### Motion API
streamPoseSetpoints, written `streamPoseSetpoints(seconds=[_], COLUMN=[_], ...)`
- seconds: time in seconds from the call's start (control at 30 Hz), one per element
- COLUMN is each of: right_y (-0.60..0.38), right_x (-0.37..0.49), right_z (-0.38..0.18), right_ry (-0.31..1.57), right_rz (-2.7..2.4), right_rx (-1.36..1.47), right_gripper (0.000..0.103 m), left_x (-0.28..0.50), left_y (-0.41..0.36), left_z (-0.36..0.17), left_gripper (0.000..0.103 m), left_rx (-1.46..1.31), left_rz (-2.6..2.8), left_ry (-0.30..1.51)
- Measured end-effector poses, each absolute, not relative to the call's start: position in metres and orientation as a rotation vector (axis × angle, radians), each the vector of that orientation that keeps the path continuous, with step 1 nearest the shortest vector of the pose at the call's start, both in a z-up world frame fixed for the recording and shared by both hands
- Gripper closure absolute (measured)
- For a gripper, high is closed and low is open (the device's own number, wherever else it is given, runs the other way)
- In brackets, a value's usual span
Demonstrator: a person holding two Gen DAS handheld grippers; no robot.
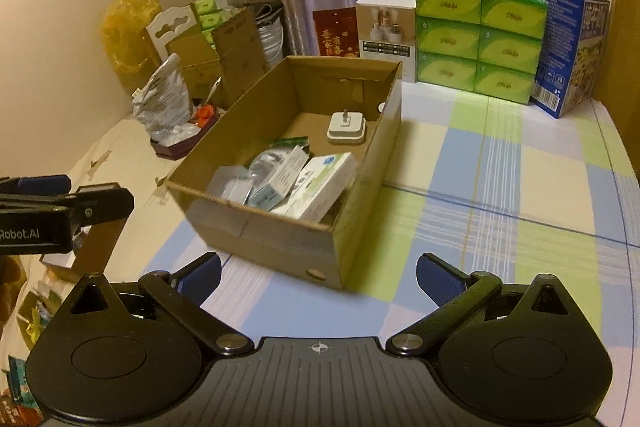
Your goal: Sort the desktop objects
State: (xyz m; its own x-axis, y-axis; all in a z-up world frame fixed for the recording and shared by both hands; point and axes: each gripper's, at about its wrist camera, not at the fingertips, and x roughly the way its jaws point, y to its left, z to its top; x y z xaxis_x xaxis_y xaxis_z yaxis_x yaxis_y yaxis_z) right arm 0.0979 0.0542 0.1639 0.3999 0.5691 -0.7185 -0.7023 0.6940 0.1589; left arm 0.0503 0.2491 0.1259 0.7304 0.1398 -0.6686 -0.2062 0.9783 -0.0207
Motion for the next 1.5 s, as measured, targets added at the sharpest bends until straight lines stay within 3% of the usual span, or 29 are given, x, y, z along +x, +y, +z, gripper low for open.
streamPoseSetpoints(seconds=[0.53, 1.5], right_y=[0.027, 0.021], right_x=[0.058, 0.053], right_z=[0.171, 0.174], right_ry=[0.821, 0.808], right_rz=[0.783, 0.773], right_rx=[-0.170, -0.172], right_gripper=[0.002, 0.002], left_x=[0.007, 0.005], left_y=[0.231, 0.221], left_z=[0.141, 0.130], left_gripper=[0.001, 0.001], left_rx=[-0.119, -0.101], left_rz=[0.212, 0.220], left_ry=[0.706, 0.722])
